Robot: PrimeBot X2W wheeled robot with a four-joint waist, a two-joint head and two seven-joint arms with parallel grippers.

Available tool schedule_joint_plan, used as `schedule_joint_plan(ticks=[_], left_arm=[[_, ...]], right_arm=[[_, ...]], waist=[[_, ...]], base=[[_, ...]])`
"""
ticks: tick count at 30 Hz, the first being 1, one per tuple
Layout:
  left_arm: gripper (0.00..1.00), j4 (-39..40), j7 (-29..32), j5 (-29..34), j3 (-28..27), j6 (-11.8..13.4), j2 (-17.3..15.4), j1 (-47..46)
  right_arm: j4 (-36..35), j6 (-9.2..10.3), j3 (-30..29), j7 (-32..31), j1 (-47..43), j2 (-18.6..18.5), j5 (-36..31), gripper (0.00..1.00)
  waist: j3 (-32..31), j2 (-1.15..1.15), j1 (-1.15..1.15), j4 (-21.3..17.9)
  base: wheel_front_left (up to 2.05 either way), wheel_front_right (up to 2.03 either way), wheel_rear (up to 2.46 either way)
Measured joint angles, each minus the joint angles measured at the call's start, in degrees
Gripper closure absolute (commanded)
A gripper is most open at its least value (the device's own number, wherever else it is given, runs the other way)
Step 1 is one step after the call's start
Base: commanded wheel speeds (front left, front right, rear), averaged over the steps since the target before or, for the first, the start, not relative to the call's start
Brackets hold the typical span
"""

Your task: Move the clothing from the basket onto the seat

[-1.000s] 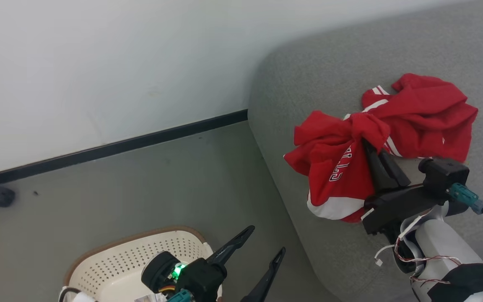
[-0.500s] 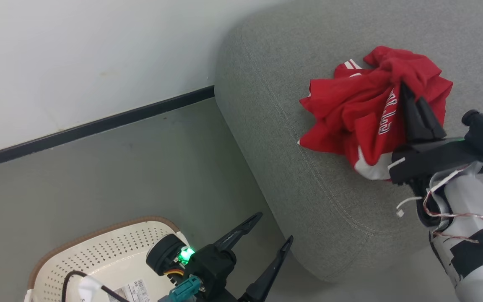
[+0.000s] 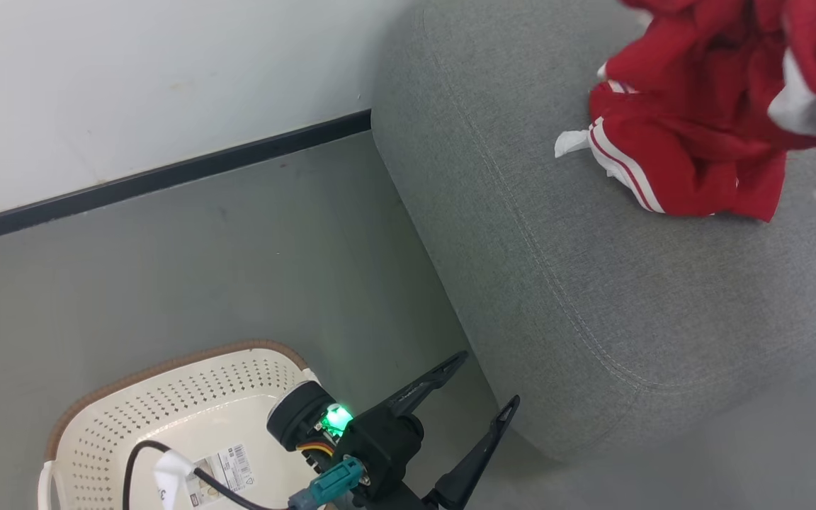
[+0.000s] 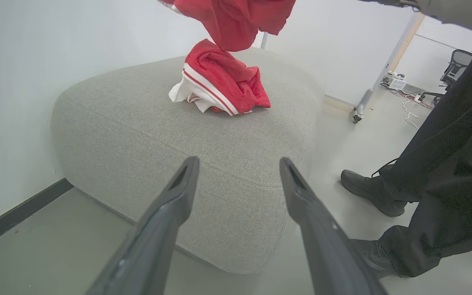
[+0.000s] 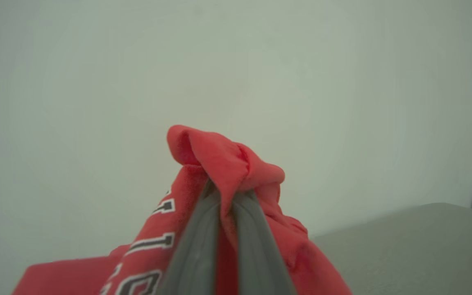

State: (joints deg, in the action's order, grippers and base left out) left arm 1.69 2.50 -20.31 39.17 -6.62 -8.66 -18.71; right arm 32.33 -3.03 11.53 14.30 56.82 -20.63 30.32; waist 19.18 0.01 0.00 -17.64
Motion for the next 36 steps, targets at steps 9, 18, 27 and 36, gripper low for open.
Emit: schedule_joint_plan(ticks=[9, 18, 27, 36], left_arm=[[0.0, -0.5, 0.4, 0.2, 1.8, 0.0, 0.3, -2.2], [0.0, -0.3, 0.5, 0.3, 2.8, -0.4, 1.0, -3.5], [0.0, -0.3, 0.9, 0.8, 3.5, -0.4, -0.3, -5.4], [0.0, -1.1, 0.9, 0.8, 3.9, -0.5, -0.4, -6.7]], right_arm=[[6.3, -0.01, -3.3, 0.4, 6.8, -5.2, 0.6, 1.0], [12.8, -0.59, -4.6, 0.4, 7.0, -6.3, 1.9, 1.0], [18.5, -1.01, -4.8, 0.4, 5.6, -3.2, 2.5, 1.0], [23.0, -1.52, -5.3, 0.4, 5.0, -2.0, 3.0, 0.0]], waist=[[2.1, 0.0, 0.0, 1.8], [5.6, 0.0, 0.0, 4.5], [9.7, 0.0, 0.01, 6.0], [11.3, 0.0, 0.0, 6.2]], base=[[0.0, 0.0, 0.0], [0.0, 0.0, 0.0], [0.0, 0.0, 0.0], [0.0, 0.0, 0.0]])
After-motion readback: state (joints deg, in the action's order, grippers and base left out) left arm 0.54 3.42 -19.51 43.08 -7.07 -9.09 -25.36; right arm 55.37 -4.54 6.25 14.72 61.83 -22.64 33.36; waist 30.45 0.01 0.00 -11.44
